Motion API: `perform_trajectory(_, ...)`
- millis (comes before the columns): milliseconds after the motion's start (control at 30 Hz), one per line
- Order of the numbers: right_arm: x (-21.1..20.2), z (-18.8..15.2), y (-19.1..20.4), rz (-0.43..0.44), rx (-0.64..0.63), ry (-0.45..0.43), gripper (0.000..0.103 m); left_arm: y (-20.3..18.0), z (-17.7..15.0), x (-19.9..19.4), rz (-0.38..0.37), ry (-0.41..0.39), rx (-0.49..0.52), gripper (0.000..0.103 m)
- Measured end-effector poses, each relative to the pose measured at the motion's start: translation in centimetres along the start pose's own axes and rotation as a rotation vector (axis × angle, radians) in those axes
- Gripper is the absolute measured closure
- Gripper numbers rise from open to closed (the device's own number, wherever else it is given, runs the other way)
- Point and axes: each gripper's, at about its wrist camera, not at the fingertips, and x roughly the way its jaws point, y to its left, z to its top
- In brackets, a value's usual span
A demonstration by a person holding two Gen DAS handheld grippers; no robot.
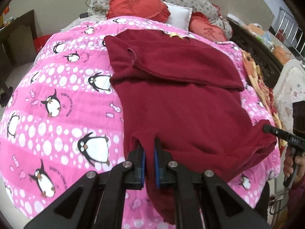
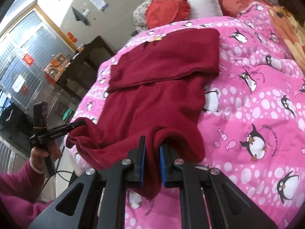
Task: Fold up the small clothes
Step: 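Grasp the hem with the left gripper while the right gripper grasps the hem too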
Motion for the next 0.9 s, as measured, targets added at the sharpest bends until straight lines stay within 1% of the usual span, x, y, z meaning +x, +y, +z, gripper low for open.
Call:
perform_trajectory(133,1.7,0.3,-0.7,-0.009,0.039,0.042,0.103,0.1,-0.1,0.7,-0.002,0.030,-0.021,0.094)
perform_trajectory(200,1.8,0.2,-0.5,-0.009,0.031,0.053,0.103,0.5,-0.2,0.3,-0.020,0.032,-0.039,0.088)
perform_trajectory(233,1.7,0.1,-0.3,-0.008,0.025,0.059,0.103,0.7,-0.4,0.1,-0.039,0.039,-0.053,0.081)
perform_trajectory(267,1.6,0.0,-0.2,-0.003,0.025,0.065,0.103,0.8,-0.5,-0.1,-0.060,0.045,-0.068,0.070)
perform_trajectory(300,1.5,-0.1,-0.2,0.007,0.027,0.073,0.103,0.9,-0.7,-0.3,-0.079,0.047,-0.078,0.064)
perform_trajectory(333,1.3,-0.3,-0.1,0.017,0.028,0.080,0.103,0.8,-1.1,-0.5,-0.097,0.046,-0.083,0.053)
perform_trajectory(367,1.2,-0.6,-0.1,0.022,0.028,0.088,0.103,0.6,-1.5,-0.6,-0.106,0.046,-0.079,0.045)
perform_trajectory(433,1.3,-1.3,-0.1,0.030,0.030,0.119,0.102,-0.1,-2.6,-0.6,-0.109,0.058,-0.054,0.038)
perform_trajectory(533,1.6,-2.8,-0.3,0.044,0.041,0.164,0.095,-0.7,-4.1,0.0,-0.104,0.115,-0.022,0.037)
perform_trajectory(600,1.9,-3.9,-0.3,0.039,0.036,0.201,0.095,-0.8,-5.4,0.9,-0.097,0.173,-0.018,0.037)
perform_trajectory(667,2.1,-4.9,-0.3,0.033,0.029,0.223,0.095,-0.5,-6.4,1.5,-0.076,0.204,-0.012,0.037)
perform_trajectory(767,1.9,-5.9,-0.3,0.045,0.032,0.234,0.094,-0.3,-7.1,1.0,-0.067,0.192,-0.006,0.037)
perform_trajectory(900,1.5,-6.6,-0.2,0.065,0.026,0.252,0.092,0.0,-7.9,0.2,-0.056,0.200,0.003,0.037)
